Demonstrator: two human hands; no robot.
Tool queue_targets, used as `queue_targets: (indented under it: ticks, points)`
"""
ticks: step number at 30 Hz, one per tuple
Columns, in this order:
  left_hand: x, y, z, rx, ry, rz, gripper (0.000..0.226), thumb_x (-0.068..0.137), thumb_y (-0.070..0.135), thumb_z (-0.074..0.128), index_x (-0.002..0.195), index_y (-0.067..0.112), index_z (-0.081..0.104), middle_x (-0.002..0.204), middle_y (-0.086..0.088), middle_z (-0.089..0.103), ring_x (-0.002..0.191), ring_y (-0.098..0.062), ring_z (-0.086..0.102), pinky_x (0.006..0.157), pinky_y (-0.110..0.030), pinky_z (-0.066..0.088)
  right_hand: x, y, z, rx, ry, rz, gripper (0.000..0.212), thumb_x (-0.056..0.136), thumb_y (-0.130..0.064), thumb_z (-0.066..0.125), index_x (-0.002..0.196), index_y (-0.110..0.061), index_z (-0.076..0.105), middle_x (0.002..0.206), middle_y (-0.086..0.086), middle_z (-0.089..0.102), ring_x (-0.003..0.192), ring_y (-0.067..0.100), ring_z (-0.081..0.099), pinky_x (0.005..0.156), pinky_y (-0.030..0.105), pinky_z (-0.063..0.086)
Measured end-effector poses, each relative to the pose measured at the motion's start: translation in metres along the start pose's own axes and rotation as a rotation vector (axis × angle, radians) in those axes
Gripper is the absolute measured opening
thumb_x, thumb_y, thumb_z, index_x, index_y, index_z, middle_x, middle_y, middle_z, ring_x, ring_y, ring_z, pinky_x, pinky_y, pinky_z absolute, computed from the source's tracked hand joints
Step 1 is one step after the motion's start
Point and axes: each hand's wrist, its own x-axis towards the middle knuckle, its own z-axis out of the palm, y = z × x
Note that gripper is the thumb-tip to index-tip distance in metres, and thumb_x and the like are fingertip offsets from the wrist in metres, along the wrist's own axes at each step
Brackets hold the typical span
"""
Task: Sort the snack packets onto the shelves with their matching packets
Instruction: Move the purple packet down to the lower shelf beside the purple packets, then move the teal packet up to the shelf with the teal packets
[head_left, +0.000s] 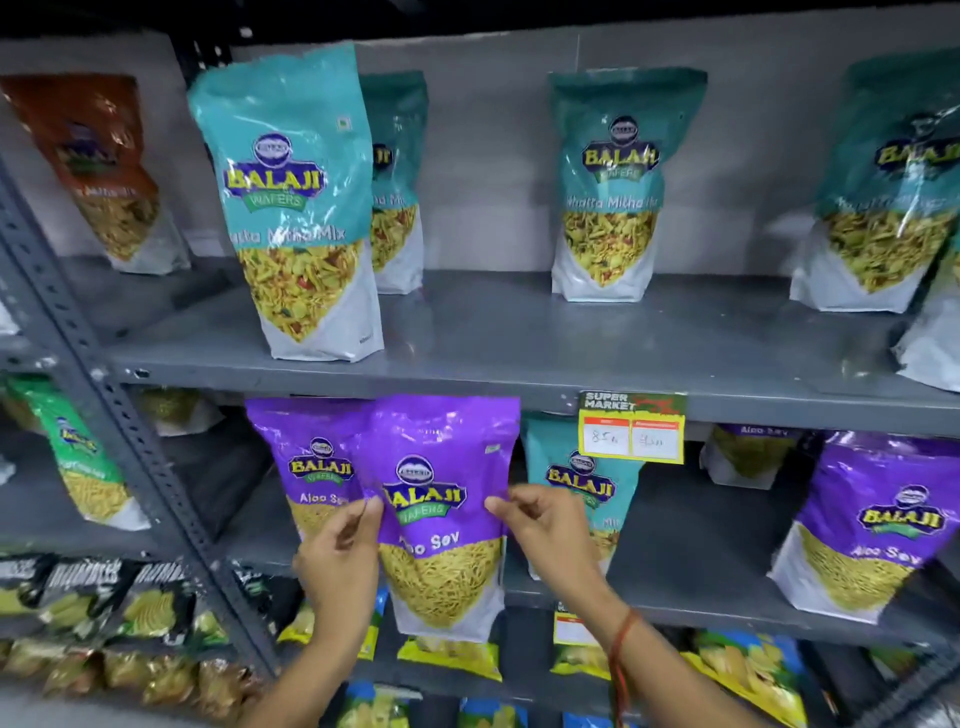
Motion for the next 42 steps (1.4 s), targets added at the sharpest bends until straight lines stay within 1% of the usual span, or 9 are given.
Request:
queue_targets:
  ticks: [5,8,13,16,24,29,33,38,42]
  points:
    - [0.028,-0.042,0.026,0.205,0.003,-0.05,0.01,0.086,0.016,0.073,0.089,0.008,0.078,0.068,-0.006,0.075,0.057,-0.007,0.059,0.061,-0.009,0.044,0.035,0.053,0.02,-0.182,0.049,0.041,0.053,0.084,-0.032,0.072,0.047,-0.018,0.037,0.041,-0.004,0.033,0.045,0.007,0.026,0.048,0.028,0.02]
    - [0.043,-0.062,0.039,0.234,-0.012,-0.083,0.014,0.087,0.02,0.073,0.093,0.008,0.078,0.084,-0.017,0.078,0.075,-0.032,0.071,0.078,-0.039,0.057,0.055,0.076,0.03,-0.296,0.066,0.059,0.058,0.085,-0.041,0.069,0.047,-0.017,0.033,0.044,-0.005,0.042,0.041,0.013,0.027,0.05,0.034,0.023]
    - [0.061,-0.11,0.042,0.172,-0.034,-0.179,0.032,0.071,0.075,0.064,0.088,0.05,0.074,0.09,-0.01,0.079,0.087,-0.037,0.074,0.079,-0.059,0.059,0.068,0.097,0.041,-0.359,0.09,0.071,0.058,0.085,-0.039,0.07,0.044,-0.019,0.035,0.039,-0.001,0.038,0.039,0.01,0.038,0.048,0.027,0.024]
    - [0.061,-0.117,0.04,0.193,-0.044,-0.137,0.049,0.066,0.083,0.058,0.095,0.046,0.07,0.091,-0.009,0.079,0.083,-0.033,0.074,0.078,-0.057,0.059,0.068,0.107,0.046,-0.347,0.076,0.09,0.049,0.087,-0.045,0.065,0.059,-0.005,0.059,0.044,0.001,0.045,0.04,0.009,0.035,0.05,0.032,0.032]
    - [0.023,-0.054,0.077,0.1,0.143,-0.135,0.019,0.084,0.018,0.076,0.095,0.022,0.061,0.097,-0.001,0.068,0.095,-0.029,0.065,0.085,-0.041,0.052,0.047,0.09,0.03,-0.237,0.098,0.132,0.022,0.086,-0.038,0.069,0.106,-0.028,0.074,0.098,-0.017,0.077,0.087,-0.003,0.071,0.077,0.022,0.058]
    - [-0.036,-0.031,0.137,0.079,-0.262,0.056,0.021,0.086,0.018,0.074,0.099,0.034,0.068,0.093,0.017,0.071,0.09,-0.004,0.067,0.076,-0.019,0.054,0.015,0.091,-0.029,-0.265,0.571,0.036,0.015,0.085,-0.033,0.073,0.097,-0.028,0.068,0.092,-0.011,0.071,0.09,-0.001,0.064,0.068,0.027,0.051]
    - [-0.038,-0.055,0.164,0.277,-0.459,0.006,0.062,0.086,0.048,0.062,0.137,0.013,0.055,0.127,-0.001,0.066,0.112,-0.018,0.066,0.088,-0.039,0.06,0.013,0.117,-0.082,-0.237,0.699,0.199,0.043,0.078,-0.05,0.069,0.105,-0.018,0.058,0.098,0.002,0.061,0.094,0.019,0.055,0.075,0.033,0.045]
    - [-0.033,-0.071,0.172,0.43,-0.449,0.098,0.047,0.091,0.055,0.055,0.088,0.011,0.071,0.075,-0.013,0.074,0.059,-0.023,0.062,0.047,-0.029,0.043,0.011,0.141,-0.101,-0.066,0.332,0.352,0.025,0.087,-0.041,0.07,0.098,-0.019,0.076,0.094,-0.007,0.079,0.089,0.008,0.073,0.071,0.03,0.059]
    - [-0.034,-0.069,0.169,0.451,-0.441,0.133,0.031,0.093,0.03,0.065,0.066,0.017,0.06,0.054,-0.005,0.059,0.049,-0.02,0.048,0.045,-0.025,0.022,0.006,0.142,-0.104,-0.169,0.392,0.279,0.018,0.09,-0.027,0.069,0.086,-0.013,0.079,0.084,-0.004,0.08,0.074,0.005,0.073,0.057,0.023,0.052]
